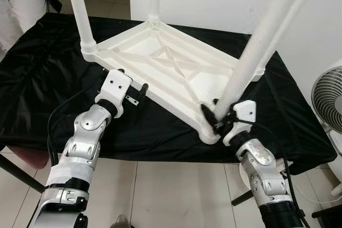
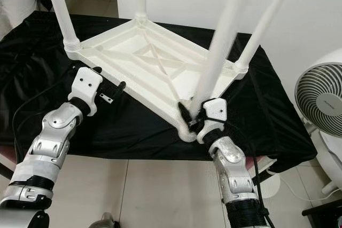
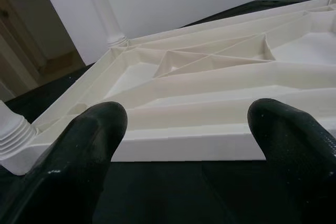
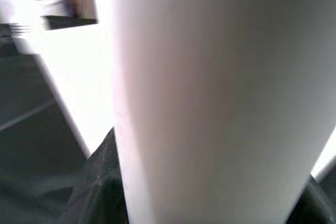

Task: Building children table

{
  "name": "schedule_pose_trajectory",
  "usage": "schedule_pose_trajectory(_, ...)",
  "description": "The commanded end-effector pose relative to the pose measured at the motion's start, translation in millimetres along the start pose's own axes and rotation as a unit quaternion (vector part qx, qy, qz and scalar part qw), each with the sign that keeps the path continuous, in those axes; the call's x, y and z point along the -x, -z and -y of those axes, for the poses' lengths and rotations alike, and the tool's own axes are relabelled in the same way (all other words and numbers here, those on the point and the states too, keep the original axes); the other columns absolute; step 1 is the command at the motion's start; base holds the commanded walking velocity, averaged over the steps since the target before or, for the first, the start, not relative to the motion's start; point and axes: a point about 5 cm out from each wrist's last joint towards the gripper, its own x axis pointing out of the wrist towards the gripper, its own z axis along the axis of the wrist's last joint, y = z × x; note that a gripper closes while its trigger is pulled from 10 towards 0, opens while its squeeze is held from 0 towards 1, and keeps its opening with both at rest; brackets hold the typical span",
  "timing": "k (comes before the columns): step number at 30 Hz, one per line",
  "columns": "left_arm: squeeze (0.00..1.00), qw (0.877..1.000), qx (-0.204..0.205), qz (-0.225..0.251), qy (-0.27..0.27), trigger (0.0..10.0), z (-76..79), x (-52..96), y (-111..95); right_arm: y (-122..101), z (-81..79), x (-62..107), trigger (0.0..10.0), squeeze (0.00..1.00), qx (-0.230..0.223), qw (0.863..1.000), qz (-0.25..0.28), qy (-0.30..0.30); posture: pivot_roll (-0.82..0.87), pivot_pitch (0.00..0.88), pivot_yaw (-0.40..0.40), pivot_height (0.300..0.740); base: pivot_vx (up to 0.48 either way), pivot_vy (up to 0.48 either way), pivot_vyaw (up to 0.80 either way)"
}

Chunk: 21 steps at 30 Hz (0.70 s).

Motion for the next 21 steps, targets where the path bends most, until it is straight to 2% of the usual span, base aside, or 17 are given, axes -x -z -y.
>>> schedule_pose_trajectory(1,0.0,1.0,-0.002,0.003,0.006,10.0,5.2,-1.0,0,15,24.9,6.9,0.0,0.0,0.023,0.994,-0.052,0.09,0.09,0.057,-0.036,0.74,0.0,0.0,0.0)
schedule_pose_trajectory(2,0.0,1.0,-0.002,0.003,0.006,10.0,5.2,-1.0,0,15,24.9,6.9,0.0,0.0,0.023,0.994,-0.052,0.09,0.09,0.057,-0.036,0.74,0.0,0.0,0.0)
schedule_pose_trajectory(4,0.0,1.0,-0.003,0.004,0.008,10.0,5.7,-1.4,0,18,33.0,7.4,0.0,0.0,0.027,0.989,-0.065,0.127,0.09,0.057,-0.035,0.74,0.0,0.0,0.0)
schedule_pose_trajectory(9,0.0,1.0,-0.003,0.004,0.008,10.0,5.6,-1.8,0,20,36.8,7.9,0.0,0.0,0.015,0.986,-0.067,0.149,0.09,0.058,-0.034,0.74,0.0,0.0,0.0)
schedule_pose_trajectory(10,0.0,1.0,-0.003,0.004,0.008,10.0,5.4,-2.0,0,20,35.3,7.7,8.4,0.0,0.013,0.985,-0.065,0.156,0.09,0.057,-0.034,0.74,0.0,0.0,0.0)
schedule_pose_trajectory(11,0.0,1.0,-0.004,0.004,0.008,10.0,5.4,-2.1,0,19,31.1,6.7,10.0,0.0,0.009,0.986,-0.06,0.155,0.09,0.057,-0.034,0.74,0.0,0.0,0.0)
schedule_pose_trajectory(17,0.0,1.0,-0.004,0.004,0.01,10.0,5.7,-2.1,0,18,21.4,5.3,10.0,0.0,-0.001,0.989,-0.049,0.141,0.09,0.057,-0.034,0.74,0.0,0.0,0.0)
schedule_pose_trajectory(18,0.0,1.0,-0.004,0.005,0.01,10.0,5.8,-2.0,-1,17,16.8,4.9,10.0,1.0,-0.016,0.991,-0.042,0.128,0.09,0.056,-0.034,0.74,0.0,0.0,0.0)
schedule_pose_trajectory(21,0.0,1.0,-0.004,0.005,0.011,10.0,6.0,-1.7,-1,14,13.0,4.8,10.0,1.0,-0.031,0.992,-0.029,0.121,0.09,0.056,-0.035,0.74,0.0,0.0,0.0)
